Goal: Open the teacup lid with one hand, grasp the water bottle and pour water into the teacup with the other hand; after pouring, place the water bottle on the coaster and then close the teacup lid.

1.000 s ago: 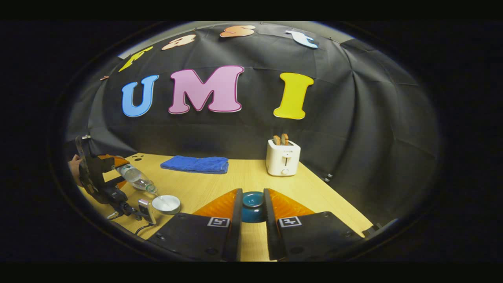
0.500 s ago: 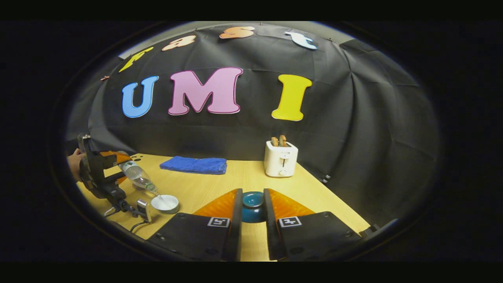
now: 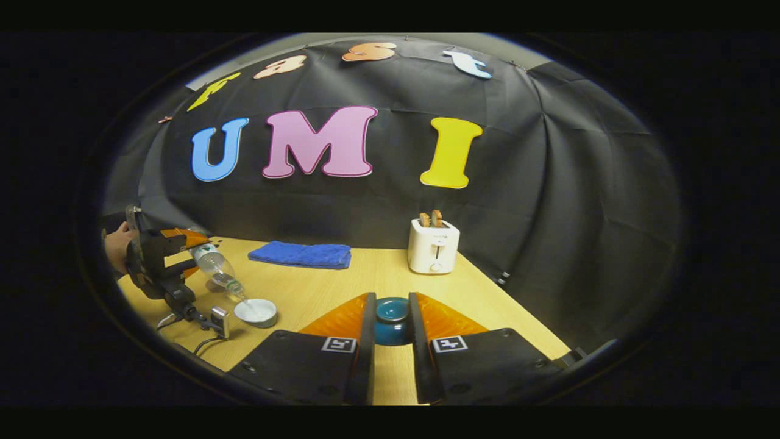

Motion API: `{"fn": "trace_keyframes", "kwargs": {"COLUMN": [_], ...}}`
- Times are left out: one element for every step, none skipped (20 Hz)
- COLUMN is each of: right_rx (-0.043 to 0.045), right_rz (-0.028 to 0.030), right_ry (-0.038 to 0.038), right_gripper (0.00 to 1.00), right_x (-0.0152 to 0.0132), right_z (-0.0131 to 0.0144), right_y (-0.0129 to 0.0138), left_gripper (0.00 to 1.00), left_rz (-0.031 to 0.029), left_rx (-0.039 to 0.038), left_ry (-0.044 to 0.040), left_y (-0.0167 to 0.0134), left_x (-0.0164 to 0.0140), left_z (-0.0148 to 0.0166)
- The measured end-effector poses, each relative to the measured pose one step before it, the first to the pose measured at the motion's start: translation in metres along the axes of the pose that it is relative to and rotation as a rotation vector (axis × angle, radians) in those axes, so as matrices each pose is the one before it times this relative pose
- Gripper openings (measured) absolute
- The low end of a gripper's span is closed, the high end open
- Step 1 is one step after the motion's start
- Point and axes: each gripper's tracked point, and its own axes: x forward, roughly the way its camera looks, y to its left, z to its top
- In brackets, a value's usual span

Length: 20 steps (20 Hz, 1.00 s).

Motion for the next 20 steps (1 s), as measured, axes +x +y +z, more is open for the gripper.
{"fn": "trace_keyframes", "kwargs": {"right_rx": [-0.00069, -0.00095, -0.00034, -0.00109, -0.00087, -0.00018, 0.00098, 0.00041, 0.00024, 0.0007, 0.00119, 0.00082, 0.00026, 0.00019, -0.00052, -0.00099, -0.00029, 0.00074, 0.00095, 0.00175], "right_rz": [-0.00179, -0.00064, -0.00184, -0.00224, -0.00364, -0.00365, -0.00271, -0.00329, -0.00182, -0.00222, -0.00177, -0.0011, -0.00112, -0.00119, -0.00033, -0.00121, -0.0013, -0.00193, -0.00188, -0.00171], "right_ry": [-0.00113, 0.00038, -0.00187, -0.00188, -0.00182, 0.00073, 0.00062, 0.00027, 0.00167, 0.00008, -0.00097, -0.00087, -0.00205, -0.00207, -0.00112, -0.00132, -0.00134, -0.00108, 0.00093, -0.00073], "right_gripper": [0.31, 0.31, 0.31, 0.31, 0.36, 0.31, 0.25, 0.31, 0.26, 0.25, 0.25, 0.31, 0.36, 0.31, 0.31, 0.31, 0.31, 0.31, 0.26, 0.31], "right_x": [-0.00101, 0.0, -0.00105, -0.00076, -0.00157, -0.00087, -0.00107, -0.00088, -0.00016, -0.00017, -0.00079, -0.00078, -0.00075, -0.00032, -0.0004, -0.00112, -0.00121, -0.00029, -0.00061, -0.00055], "right_z": [-0.00019, 0.00008, 0.00033, 0.0001, 0.00027, -0.00133, -0.00023, -0.00069, -0.00076, -0.001, 0.00003, 0.00031, 0.00029, 0.00039, 0.00064, 0.00008, -0.0001, 0.00046, -0.00093, -0.00029], "right_y": [-0.00079, -0.0006, -0.001, -0.00103, -0.00193, -0.00092, -0.00106, -0.00119, -0.00056, 0.00015, -0.00048, 0.00006, -0.00019, -0.00024, 0.00017, -0.00068, -0.00053, 0.00005, -0.00017, -0.00057], "left_gripper": [0.76, 0.76, 0.76, 0.76, 0.76, 0.76, 0.76, 0.76, 0.76, 0.76, 0.76, 0.76, 0.76, 0.76, 0.76, 0.76, 0.76, 0.76, 0.76, 0.76], "left_rz": [0.01286, 0.0105, 0.01111, 0.01064, 0.01095, 0.00855, 0.01021, 0.00975, 0.01132, 0.01024, 0.00897, 0.00945, 0.01144, 0.01389, 0.01187, 0.00823, 0.00707, 0.00758, -0.00066, -0.00164], "left_rx": [0.0099, 0.0108, 0.01073, 0.01163, 0.01249, 0.01167, 0.0181, 0.0243, 0.01842, 0.01199, 0.01036, 0.01342, 0.0143, 0.0117, 0.0088, 0.00786, 0.00728, 0.00689, 0.00371, 0.00177], "left_ry": [-0.00857, -0.00846, -0.00884, -0.00834, -0.00844, -0.00775, -0.00529, -0.00667, -0.01001, -0.0134, -0.01466, -0.01268, -0.0128, -0.01249, -0.01108, -0.00854, -0.00714, -0.00426, -0.00224, -0.00027], "left_y": [0.00342, 0.00225, 0.00355, 0.00165, 0.00286, 0.00289, 0.00281, 0.00301, 0.00423, 0.00272, 0.00375, 0.00305, 0.00388, 0.00326, 0.00333, 0.00261, 0.00132, 0.0007, 0.00167, -0.00053], "left_x": [0.00033, 0.00179, 0.00189, 0.00102, 0.00069, 0.00066, 0.00132, 0.00139, 0.00028, 0.00047, 0.00096, 0.00078, 0.0009, 0.00091, 0.00176, -0.00071, 0.00106, -0.00029, 0.00077, 0.0011], "left_z": [0.00113, 0.00108, 0.00094, 0.00069, 0.00046, 0.00089, -0.00031, 0.00088, 0.00049, 0.00213, 0.00213, 0.00237, 0.00167, 0.00189, 0.00202, 0.00017, 0.00002, 0.00074, -0.0007, -0.00144]}}
